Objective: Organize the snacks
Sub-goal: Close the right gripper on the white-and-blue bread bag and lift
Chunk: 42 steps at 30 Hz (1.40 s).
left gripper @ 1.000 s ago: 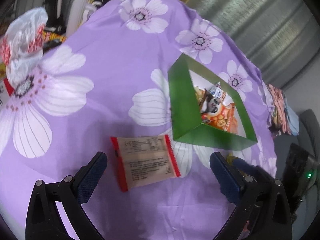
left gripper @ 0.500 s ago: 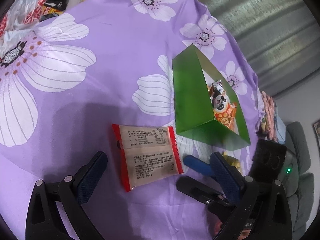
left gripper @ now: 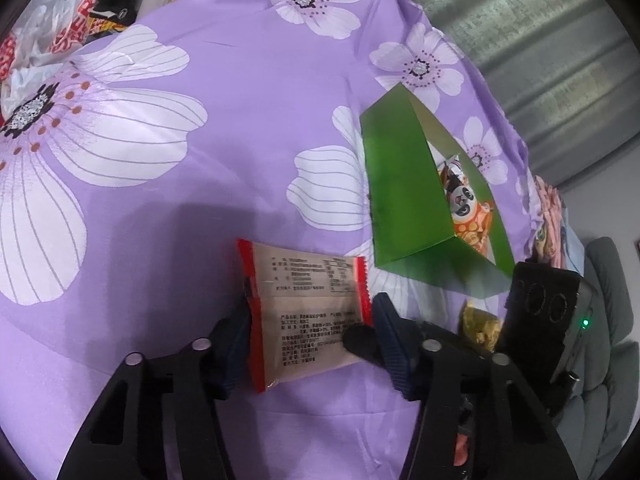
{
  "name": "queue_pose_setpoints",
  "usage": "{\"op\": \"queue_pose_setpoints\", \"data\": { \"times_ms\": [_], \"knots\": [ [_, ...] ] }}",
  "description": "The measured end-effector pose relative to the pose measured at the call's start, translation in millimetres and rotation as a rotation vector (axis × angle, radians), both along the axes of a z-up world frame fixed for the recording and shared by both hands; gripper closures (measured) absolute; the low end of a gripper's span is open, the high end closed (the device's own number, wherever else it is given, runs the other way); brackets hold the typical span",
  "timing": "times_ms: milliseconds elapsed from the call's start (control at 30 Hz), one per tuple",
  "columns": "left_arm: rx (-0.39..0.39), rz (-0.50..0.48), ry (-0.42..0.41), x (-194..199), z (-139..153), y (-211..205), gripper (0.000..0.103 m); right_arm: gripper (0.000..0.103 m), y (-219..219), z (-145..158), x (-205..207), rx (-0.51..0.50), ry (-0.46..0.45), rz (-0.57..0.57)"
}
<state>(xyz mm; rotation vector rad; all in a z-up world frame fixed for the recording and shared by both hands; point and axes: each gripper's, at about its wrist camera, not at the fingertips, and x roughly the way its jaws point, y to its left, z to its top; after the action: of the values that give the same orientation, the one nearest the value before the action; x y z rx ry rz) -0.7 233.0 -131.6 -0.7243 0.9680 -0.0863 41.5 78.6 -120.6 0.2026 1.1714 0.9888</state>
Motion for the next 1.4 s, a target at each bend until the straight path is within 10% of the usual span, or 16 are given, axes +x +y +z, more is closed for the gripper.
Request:
{"op": "queue_pose_setpoints", "data": {
  "times_ms": [167,1100,1200,1300,1400],
  "knots": [
    [0.024,0.015,0.016,-4,-1,3,0.07,0.086,-2,1,-2,-0.004,0.003,0.004],
    [0.166,-0.181,-0.142,1,80,-102,0.076,0.096,-88,79,-42,0.026,-0.234,-0.104],
    [0.189,-0.13,-0.092,2,69,-92,0.076,0.091,-98,69,-36,-0.01,-0.197,-0.149],
    [0.15,-0.116,-0.022,-2,55,-80,0.076,0.055,-106,50,-27,-0.023,-0.092,-0.167],
    [0.132,-0.13,0.016,-9,44,-79,0.074,0.048,-111,42,-29,-0.031,-0.064,-0.172]
  ]
}}
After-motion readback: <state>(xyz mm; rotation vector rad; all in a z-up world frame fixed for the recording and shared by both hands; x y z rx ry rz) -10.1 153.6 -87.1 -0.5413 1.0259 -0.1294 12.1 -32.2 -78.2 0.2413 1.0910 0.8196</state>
